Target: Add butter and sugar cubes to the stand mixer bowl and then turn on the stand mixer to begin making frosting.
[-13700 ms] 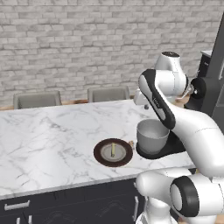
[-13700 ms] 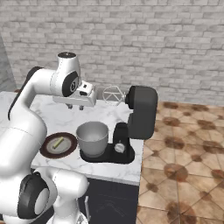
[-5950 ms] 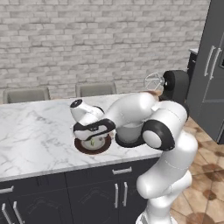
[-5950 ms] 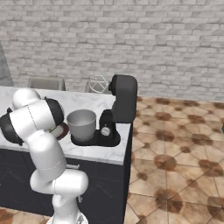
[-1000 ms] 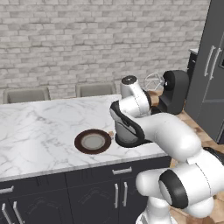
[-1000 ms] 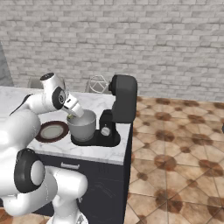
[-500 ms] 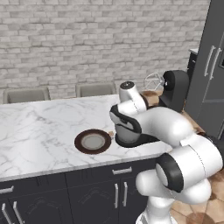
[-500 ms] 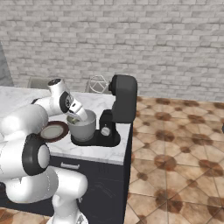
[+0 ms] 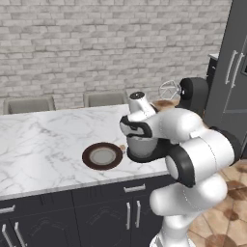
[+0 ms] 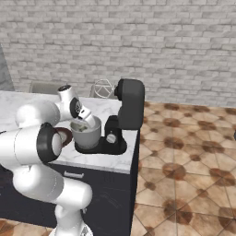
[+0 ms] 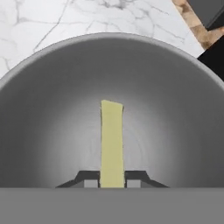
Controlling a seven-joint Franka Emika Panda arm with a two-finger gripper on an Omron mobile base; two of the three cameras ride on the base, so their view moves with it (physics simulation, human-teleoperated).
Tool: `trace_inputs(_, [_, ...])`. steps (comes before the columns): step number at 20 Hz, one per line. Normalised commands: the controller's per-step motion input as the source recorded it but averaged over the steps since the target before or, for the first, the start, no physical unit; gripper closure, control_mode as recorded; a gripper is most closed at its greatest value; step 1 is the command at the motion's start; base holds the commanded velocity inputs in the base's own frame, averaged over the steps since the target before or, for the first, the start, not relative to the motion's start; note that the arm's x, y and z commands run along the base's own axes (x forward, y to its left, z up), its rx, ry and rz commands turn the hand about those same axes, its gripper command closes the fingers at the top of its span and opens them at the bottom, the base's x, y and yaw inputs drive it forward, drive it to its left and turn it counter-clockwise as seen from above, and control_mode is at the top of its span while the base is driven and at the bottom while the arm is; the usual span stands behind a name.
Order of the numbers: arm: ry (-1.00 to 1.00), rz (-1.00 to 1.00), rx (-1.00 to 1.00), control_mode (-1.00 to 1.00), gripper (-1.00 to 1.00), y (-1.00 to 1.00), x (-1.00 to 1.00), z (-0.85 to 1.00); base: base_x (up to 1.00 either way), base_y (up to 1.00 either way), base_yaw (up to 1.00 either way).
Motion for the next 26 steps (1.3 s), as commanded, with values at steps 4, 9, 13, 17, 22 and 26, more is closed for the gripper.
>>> trace_inputs(4, [0.08,0.03,0.00,-1.00,-1.00,0.00,0.33,-0.43,0.00,0.00,0.00])
trace_inputs(9, [0.01,0.02,0.00,-1.00,-1.00,0.00,0.03,-0.09,0.00,0.00,0.00])
trace_inputs(13, [-0.12,0.00,0.00,-1.00,-1.00,-0.02,-0.64,0.38,0.00,0.00,0.00])
trace_inputs(17, [-0.30,0.01,0.03,-1.00,-1.00,0.02,-0.98,0.96,0.00,0.00,0.00])
trace_inputs(22, [-0.20,0.12,0.00,-1.00,-1.00,0.19,-0.85,0.97,0.00,0.00,0.00])
trace_inputs(26, [0.00,0.33,-0.16,-1.00,-1.00,0.32,-0.72,0.45,0.00,0.00,0.00])
